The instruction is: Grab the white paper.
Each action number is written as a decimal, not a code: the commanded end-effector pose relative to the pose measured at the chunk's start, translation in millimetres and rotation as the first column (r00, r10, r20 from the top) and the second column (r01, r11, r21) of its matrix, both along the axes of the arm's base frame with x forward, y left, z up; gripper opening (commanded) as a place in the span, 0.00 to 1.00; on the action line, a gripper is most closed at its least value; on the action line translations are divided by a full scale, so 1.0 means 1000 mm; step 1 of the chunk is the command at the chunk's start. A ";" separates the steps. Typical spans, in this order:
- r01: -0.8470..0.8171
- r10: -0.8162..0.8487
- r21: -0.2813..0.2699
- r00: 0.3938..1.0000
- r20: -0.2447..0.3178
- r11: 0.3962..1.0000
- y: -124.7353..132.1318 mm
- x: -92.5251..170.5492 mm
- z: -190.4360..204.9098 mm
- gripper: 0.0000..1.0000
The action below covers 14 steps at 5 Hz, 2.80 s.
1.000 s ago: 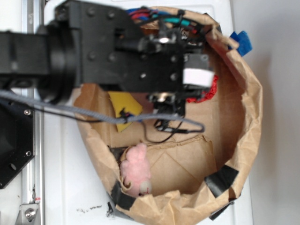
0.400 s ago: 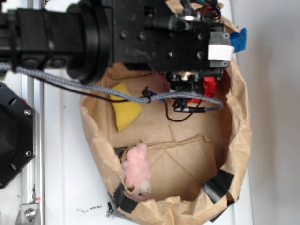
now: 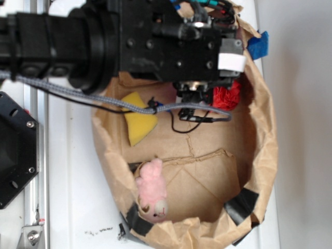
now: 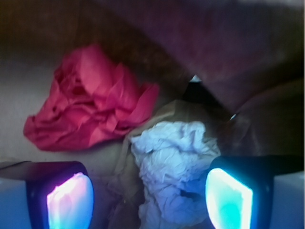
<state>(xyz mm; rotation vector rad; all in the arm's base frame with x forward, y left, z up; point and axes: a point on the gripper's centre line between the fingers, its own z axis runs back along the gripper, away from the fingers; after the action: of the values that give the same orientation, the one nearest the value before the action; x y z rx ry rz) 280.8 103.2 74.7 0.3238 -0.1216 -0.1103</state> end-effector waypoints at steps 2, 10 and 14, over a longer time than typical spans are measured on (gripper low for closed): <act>0.013 -0.013 0.064 1.000 -0.003 0.998 0.010 -0.004 -0.008 1.00; -0.011 0.015 0.058 0.998 -0.060 0.998 0.014 0.013 -0.028 0.00; 0.062 -0.065 -0.179 0.998 -0.007 0.982 -0.040 -0.027 0.057 0.00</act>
<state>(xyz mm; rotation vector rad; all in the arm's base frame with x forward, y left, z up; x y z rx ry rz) 248.9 63.1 117.9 0.1214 -0.0796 -0.1398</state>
